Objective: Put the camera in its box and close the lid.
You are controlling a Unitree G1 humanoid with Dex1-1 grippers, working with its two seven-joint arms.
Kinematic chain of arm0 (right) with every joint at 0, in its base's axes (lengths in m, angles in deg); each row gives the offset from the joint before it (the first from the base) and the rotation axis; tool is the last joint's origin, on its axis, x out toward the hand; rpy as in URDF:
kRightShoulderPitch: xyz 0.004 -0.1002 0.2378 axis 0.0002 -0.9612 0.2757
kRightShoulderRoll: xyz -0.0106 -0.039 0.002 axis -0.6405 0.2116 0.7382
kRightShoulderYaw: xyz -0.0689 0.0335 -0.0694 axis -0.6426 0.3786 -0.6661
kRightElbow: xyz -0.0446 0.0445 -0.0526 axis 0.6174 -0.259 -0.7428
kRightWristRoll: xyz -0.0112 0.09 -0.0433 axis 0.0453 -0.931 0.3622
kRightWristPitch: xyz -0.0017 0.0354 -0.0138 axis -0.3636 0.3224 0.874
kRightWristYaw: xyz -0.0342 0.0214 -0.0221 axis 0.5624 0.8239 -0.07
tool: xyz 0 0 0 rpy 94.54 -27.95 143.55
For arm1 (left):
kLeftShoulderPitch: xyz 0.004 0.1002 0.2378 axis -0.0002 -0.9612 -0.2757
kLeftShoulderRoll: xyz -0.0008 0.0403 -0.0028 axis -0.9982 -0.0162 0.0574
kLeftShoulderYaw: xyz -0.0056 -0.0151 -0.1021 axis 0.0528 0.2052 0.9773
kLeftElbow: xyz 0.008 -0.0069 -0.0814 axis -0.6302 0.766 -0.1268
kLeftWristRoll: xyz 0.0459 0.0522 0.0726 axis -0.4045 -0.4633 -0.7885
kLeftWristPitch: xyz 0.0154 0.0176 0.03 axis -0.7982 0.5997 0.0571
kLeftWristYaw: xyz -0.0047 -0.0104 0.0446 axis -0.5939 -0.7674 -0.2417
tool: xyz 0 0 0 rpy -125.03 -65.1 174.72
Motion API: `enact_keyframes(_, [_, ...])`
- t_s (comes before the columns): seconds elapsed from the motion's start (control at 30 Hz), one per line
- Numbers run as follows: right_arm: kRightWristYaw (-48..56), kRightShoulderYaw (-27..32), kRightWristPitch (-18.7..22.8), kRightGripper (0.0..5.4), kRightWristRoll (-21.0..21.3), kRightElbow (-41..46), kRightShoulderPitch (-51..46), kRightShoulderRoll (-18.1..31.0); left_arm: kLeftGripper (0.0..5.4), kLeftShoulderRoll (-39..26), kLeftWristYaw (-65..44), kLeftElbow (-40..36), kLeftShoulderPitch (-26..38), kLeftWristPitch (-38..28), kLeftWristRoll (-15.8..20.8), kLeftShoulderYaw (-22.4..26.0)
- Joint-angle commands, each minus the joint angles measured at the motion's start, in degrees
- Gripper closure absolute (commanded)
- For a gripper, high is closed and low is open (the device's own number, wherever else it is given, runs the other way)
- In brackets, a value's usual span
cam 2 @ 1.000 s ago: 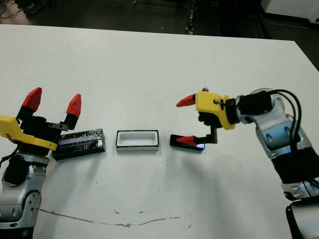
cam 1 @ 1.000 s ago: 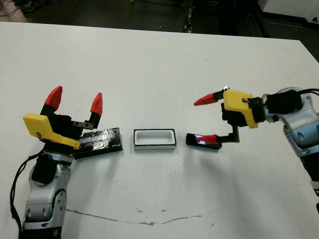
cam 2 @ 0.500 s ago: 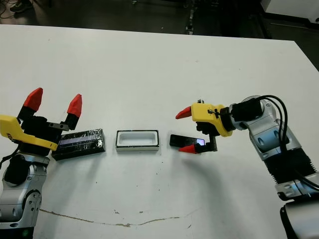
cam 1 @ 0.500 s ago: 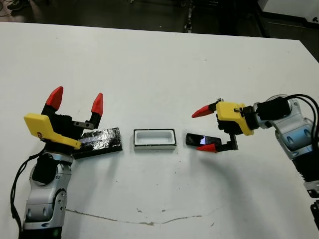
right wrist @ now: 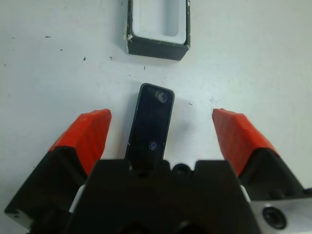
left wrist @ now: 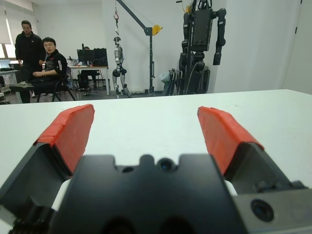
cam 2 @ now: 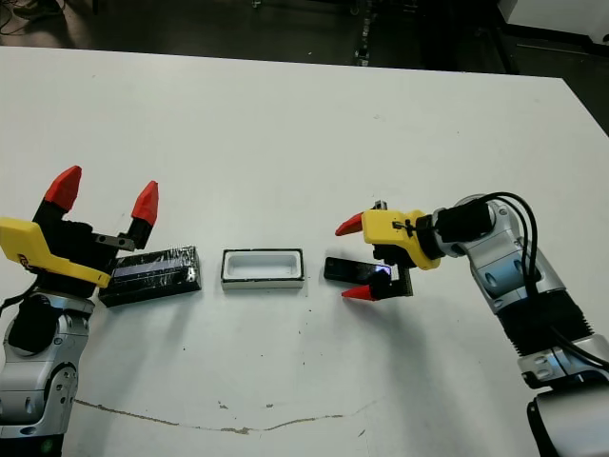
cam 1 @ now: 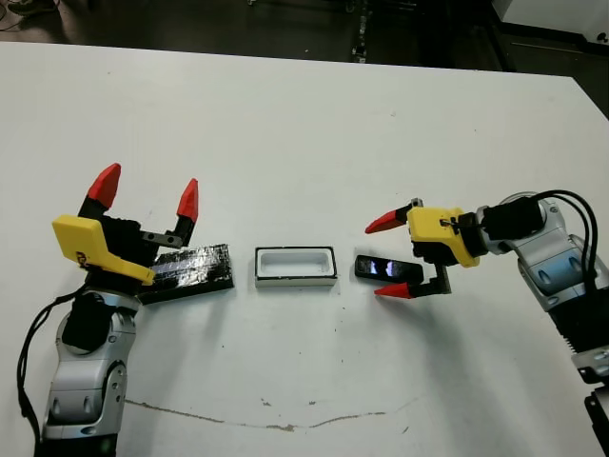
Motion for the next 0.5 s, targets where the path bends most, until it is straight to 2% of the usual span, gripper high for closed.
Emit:
enact_keyframes(0.03, [-1.1,0.1,0.4,0.58,0.5,-1.1,-2.1,-0.2,0.00,0.2,-0.3,-0.1,-0.6,0.4,0.9,0.1])
enact_keyframes(0.27, [-4.0,0.4,2.0,1.66,1.5,0.2,-4.2,-0.9,0.00,0.3,-0.2,0.0,-0.8,0.5,1.6,0.1])
enact_keyframes(0.5, [-4.9,0.0,-0.9,2.77,1.2,-1.8,-5.4,-1.6,0.00,0.1,-0.4,0.5,-0.7,0.1,1.6,0.1])
